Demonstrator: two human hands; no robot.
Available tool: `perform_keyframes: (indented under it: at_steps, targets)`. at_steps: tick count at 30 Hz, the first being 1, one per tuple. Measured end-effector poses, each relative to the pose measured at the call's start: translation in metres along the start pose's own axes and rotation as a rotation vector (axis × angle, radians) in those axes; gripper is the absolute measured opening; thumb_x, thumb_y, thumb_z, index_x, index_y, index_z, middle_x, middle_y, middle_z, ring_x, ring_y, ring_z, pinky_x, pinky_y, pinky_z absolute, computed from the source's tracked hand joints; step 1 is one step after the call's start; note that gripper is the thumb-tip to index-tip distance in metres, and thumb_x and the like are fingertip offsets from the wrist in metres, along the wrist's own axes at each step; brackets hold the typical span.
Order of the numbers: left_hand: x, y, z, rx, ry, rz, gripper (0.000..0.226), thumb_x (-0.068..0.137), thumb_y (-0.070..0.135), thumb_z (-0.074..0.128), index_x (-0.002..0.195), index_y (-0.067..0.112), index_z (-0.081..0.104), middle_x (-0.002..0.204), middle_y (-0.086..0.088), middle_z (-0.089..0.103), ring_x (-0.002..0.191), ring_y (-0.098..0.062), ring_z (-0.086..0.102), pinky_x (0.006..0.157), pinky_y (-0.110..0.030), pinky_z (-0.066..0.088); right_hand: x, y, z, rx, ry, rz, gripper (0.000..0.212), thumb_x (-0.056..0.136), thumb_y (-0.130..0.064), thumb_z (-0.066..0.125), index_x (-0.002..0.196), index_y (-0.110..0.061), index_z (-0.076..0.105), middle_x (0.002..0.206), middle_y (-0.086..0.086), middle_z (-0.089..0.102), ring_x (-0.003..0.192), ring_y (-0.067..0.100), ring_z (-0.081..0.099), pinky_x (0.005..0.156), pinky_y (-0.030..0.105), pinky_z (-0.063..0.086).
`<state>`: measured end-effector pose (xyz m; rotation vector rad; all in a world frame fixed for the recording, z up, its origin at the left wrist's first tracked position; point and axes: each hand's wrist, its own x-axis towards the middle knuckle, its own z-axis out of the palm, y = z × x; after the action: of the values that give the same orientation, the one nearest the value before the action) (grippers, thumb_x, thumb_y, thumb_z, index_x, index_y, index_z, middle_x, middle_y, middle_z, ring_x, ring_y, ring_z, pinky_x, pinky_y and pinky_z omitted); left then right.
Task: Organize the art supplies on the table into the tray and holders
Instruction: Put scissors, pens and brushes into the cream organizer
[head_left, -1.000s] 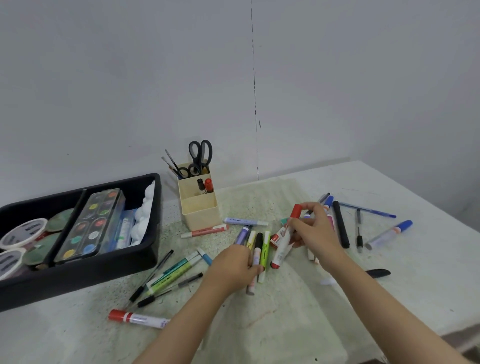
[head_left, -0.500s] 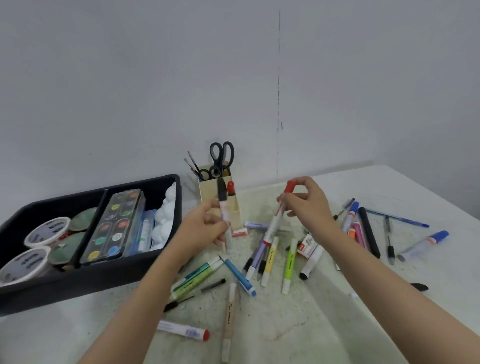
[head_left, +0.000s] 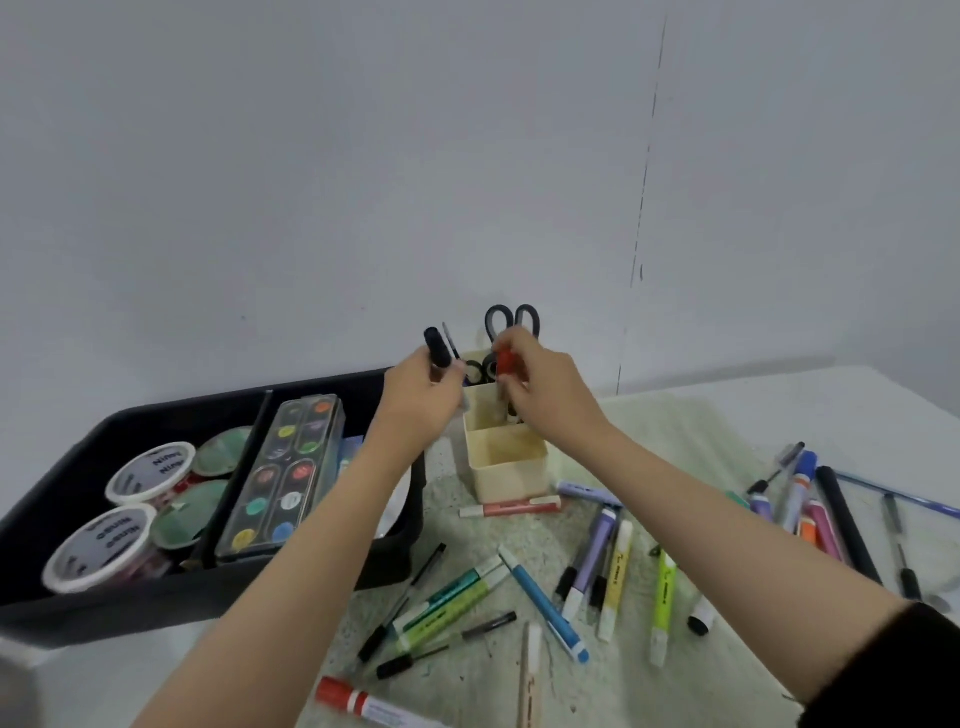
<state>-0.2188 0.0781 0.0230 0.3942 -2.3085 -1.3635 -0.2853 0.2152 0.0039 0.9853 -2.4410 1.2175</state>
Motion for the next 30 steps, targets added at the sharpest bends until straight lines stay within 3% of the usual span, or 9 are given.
perform_keyframes:
  at_steps: [3, 7, 11, 14, 16, 20, 23, 27, 30]
  targets:
    - [0.004, -0.003, 0.005, 0.061, -0.064, 0.018, 0.017, 0.093, 0.025, 0.049, 0.087, 0.012, 0.057, 0.078, -0.005, 0.068, 0.075, -0.019, 0.063, 0.075, -0.034, 0.052, 0.002, 0.017, 0.010, -0.246, -0.095, -0.075, 0.022, 0.087, -0.010, 0.057, 0.108, -0.014, 0.054, 0.087, 0.007, 0.068, 0.079, 0.030, 0.062, 0.068, 0.037, 0.048]
    - [0.010, -0.007, 0.014, 0.197, -0.107, 0.067, 0.014, 0.095, 0.025, 0.048, 0.098, 0.012, 0.052, 0.089, -0.004, 0.065, 0.084, -0.016, 0.062, 0.071, -0.024, 0.047, 0.001, 0.032, 0.017, -0.380, -0.127, -0.155, 0.018, 0.083, -0.013, 0.060, 0.101, -0.015, 0.063, 0.082, 0.003, 0.068, 0.078, 0.027, 0.060, 0.073, 0.034, 0.039]
    - [0.013, -0.011, 0.024, 0.300, -0.170, 0.124, 0.009, 0.087, 0.015, 0.059, 0.078, 0.015, 0.057, 0.074, 0.003, 0.058, 0.068, -0.008, 0.052, 0.053, -0.005, 0.038, -0.002, 0.040, 0.016, -0.362, -0.084, -0.171, 0.023, 0.083, -0.019, 0.060, 0.105, -0.021, 0.068, 0.086, -0.001, 0.070, 0.081, 0.024, 0.059, 0.075, 0.035, 0.042]
    - [0.017, -0.018, 0.029, 0.394, -0.192, 0.141, 0.007, 0.084, 0.009, 0.060, 0.089, 0.007, 0.065, 0.081, -0.003, 0.063, 0.072, -0.013, 0.057, 0.060, -0.011, 0.044, -0.004, 0.041, 0.012, -0.326, -0.079, -0.159, 0.027, 0.082, -0.018, 0.058, 0.106, -0.022, 0.069, 0.091, -0.005, 0.071, 0.084, 0.022, 0.059, 0.079, 0.039, 0.046]
    - [0.019, -0.023, 0.033, 0.409, -0.230, 0.139, 0.012, 0.081, 0.005, 0.060, 0.092, 0.010, 0.065, 0.087, -0.004, 0.065, 0.080, -0.017, 0.060, 0.071, -0.026, 0.049, -0.006, 0.042, 0.009, -0.312, -0.092, -0.149, 0.030, 0.083, -0.016, 0.057, 0.111, -0.023, 0.067, 0.096, -0.006, 0.071, 0.087, 0.021, 0.059, 0.082, 0.040, 0.045]
    - [0.018, -0.026, 0.036, 0.371, -0.261, 0.156, 0.014, 0.081, 0.010, 0.063, 0.093, 0.018, 0.066, 0.077, 0.008, 0.062, 0.073, -0.008, 0.057, 0.067, -0.018, 0.044, -0.012, 0.045, 0.007, -0.316, -0.091, -0.155, 0.041, 0.086, -0.019, 0.056, 0.126, -0.022, 0.058, 0.115, -0.003, 0.067, 0.103, 0.022, 0.058, 0.089, 0.040, 0.043]
    - [0.014, -0.021, 0.035, 0.277, -0.221, 0.176, 0.018, 0.083, 0.014, 0.066, 0.100, 0.021, 0.069, 0.078, 0.017, 0.061, 0.076, 0.001, 0.058, 0.075, -0.017, 0.047, -0.016, 0.046, 0.009, -0.289, -0.020, -0.138, 0.046, 0.088, -0.027, 0.049, 0.131, -0.011, 0.054, 0.119, 0.004, 0.065, 0.108, 0.024, 0.058, 0.091, 0.038, 0.043]
    - [0.010, -0.019, 0.036, 0.291, -0.183, 0.193, 0.019, 0.084, 0.015, 0.067, 0.102, 0.019, 0.071, 0.083, 0.012, 0.065, 0.077, -0.002, 0.058, 0.079, -0.021, 0.049, -0.022, 0.046, 0.010, -0.310, -0.048, -0.142, 0.049, 0.092, -0.029, 0.043, 0.135, -0.007, 0.049, 0.131, 0.009, 0.058, 0.119, 0.024, 0.054, 0.099, 0.037, 0.041]
    - [0.009, -0.017, 0.036, 0.353, -0.265, 0.167, 0.029, 0.085, 0.012, 0.063, 0.111, 0.023, 0.068, 0.097, 0.005, 0.069, 0.087, -0.008, 0.061, 0.082, -0.023, 0.048, -0.026, 0.049, 0.013, -0.364, -0.134, -0.137, 0.057, 0.094, -0.035, 0.039, 0.145, -0.009, 0.033, 0.148, 0.010, 0.038, 0.136, 0.023, 0.036, 0.112, 0.033, 0.025]
